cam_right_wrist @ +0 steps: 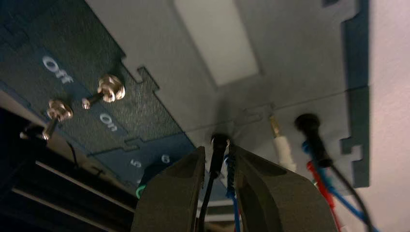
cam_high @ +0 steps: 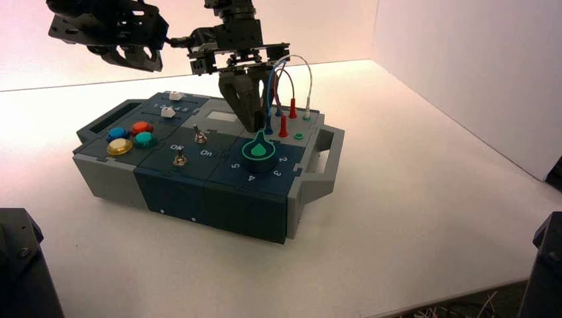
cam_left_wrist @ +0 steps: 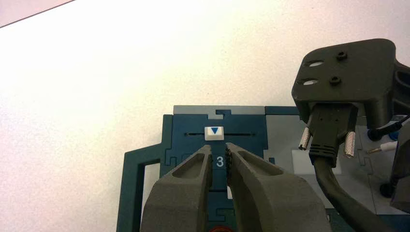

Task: Insert the black wire.

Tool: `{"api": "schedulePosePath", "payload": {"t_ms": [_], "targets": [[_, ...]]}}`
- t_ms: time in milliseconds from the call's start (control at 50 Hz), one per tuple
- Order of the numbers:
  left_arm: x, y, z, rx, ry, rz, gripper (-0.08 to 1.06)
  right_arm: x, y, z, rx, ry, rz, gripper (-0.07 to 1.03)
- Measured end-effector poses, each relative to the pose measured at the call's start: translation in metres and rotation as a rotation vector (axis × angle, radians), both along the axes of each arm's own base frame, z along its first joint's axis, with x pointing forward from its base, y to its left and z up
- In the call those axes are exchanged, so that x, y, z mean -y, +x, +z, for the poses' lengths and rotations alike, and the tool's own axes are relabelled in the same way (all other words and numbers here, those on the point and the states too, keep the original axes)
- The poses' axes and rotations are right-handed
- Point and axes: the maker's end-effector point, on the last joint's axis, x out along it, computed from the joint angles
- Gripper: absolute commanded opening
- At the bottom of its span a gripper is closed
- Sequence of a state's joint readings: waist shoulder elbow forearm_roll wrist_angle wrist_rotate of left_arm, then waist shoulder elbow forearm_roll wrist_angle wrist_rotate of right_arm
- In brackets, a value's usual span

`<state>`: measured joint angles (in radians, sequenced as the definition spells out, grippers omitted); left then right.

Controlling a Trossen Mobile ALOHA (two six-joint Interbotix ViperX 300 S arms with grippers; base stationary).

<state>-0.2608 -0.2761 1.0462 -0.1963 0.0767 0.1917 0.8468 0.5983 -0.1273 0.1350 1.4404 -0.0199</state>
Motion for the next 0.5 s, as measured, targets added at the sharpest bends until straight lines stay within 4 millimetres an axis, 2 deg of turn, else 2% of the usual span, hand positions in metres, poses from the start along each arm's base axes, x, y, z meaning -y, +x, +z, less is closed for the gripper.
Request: {"api": "schedulePosePath", "payload": {"t_ms": [500], "targets": [[0.0,0.001,0.001,0.004,-0.002,0.001,0.17,-0.013,0.011,0.01,0.042,0.049,-0.001,0.29]]}}
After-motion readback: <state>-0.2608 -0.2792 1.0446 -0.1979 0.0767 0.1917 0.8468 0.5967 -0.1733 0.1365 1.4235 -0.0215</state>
